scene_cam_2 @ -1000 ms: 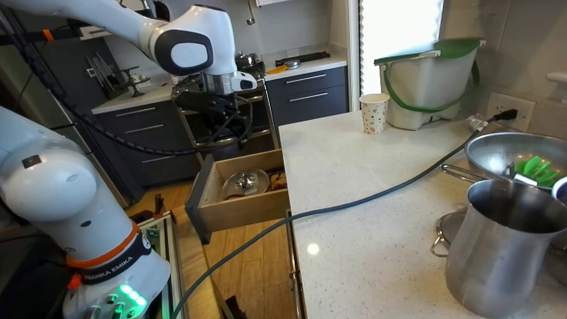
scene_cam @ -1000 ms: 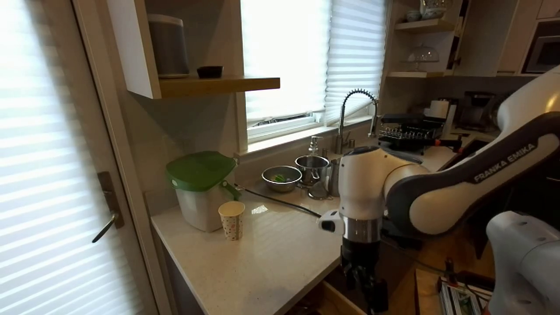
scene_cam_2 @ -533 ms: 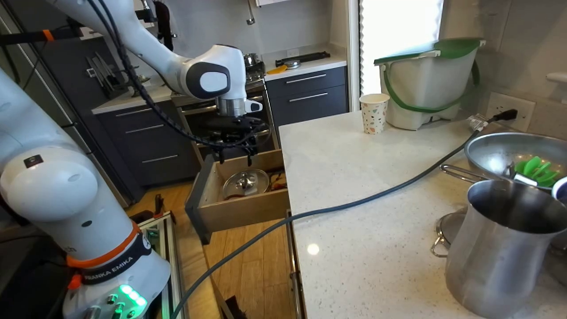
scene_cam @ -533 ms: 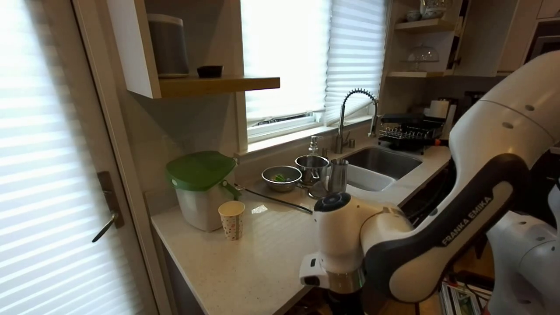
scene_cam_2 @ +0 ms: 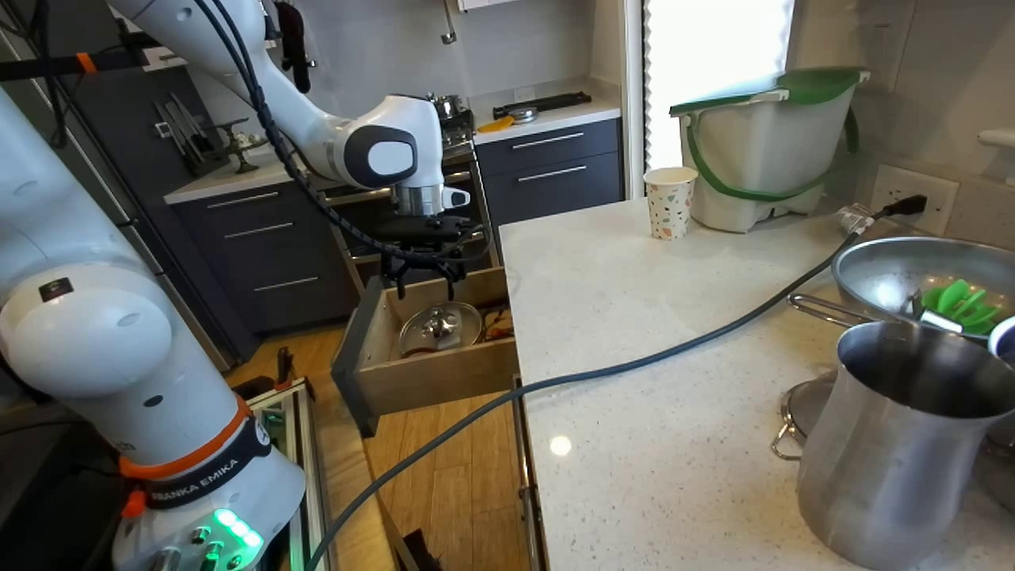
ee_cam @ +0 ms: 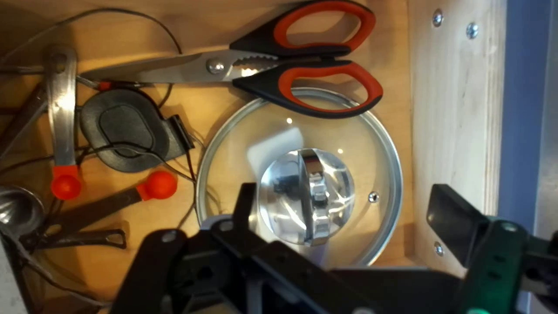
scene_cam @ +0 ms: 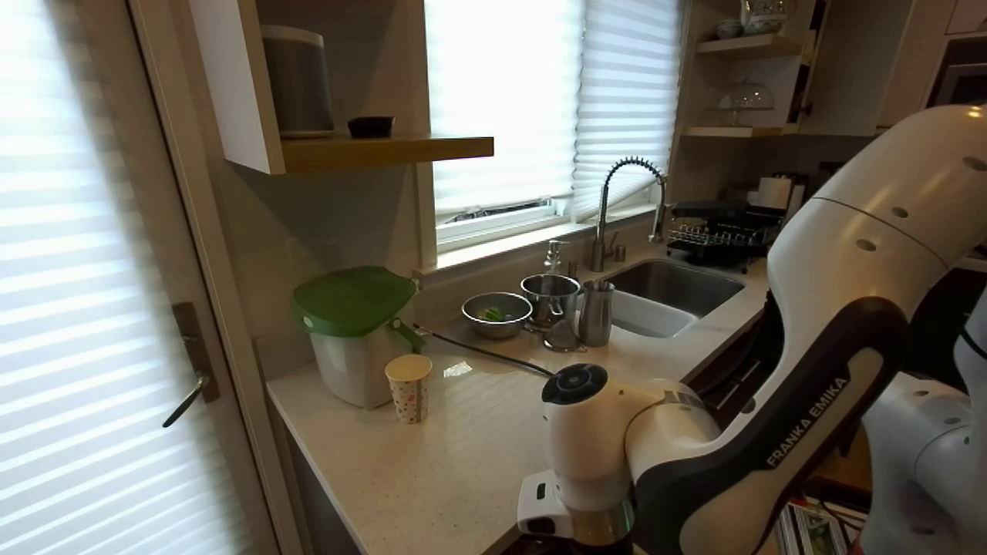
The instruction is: Pick up the glass pot lid from the open drawer and put it on the kitchen counter
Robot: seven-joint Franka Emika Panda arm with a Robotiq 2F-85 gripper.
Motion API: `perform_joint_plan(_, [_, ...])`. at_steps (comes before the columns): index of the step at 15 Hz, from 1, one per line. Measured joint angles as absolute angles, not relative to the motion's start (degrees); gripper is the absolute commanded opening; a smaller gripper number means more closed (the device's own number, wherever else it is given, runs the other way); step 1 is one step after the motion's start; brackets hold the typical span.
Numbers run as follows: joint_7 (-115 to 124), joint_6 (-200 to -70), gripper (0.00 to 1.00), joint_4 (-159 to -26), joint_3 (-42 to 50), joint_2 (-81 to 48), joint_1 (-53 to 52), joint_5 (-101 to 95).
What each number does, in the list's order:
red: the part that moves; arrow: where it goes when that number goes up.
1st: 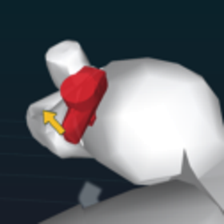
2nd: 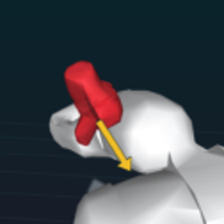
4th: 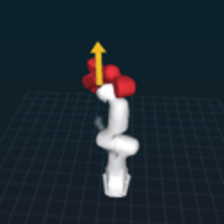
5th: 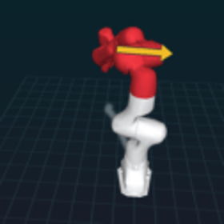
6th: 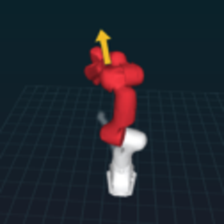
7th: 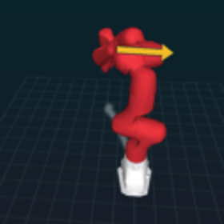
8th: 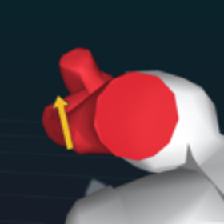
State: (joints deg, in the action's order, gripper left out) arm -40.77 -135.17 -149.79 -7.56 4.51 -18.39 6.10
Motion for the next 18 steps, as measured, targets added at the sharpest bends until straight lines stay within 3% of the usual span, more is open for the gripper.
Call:
perform_joint_plan(7, [-55.0, -142.4, 1.00, -150.7, -9.8, 1.8, -18.3, 17.6])
perform_joint_plan(16, [-55.3, -150.2, 0.99, -154.0, -12.1, -1.1, -17.9, 17.6])
perform_joint_plan(18, [-55.3, -151.7, 0.74, -154.6, -12.3, -1.4, -17.6, 17.6])
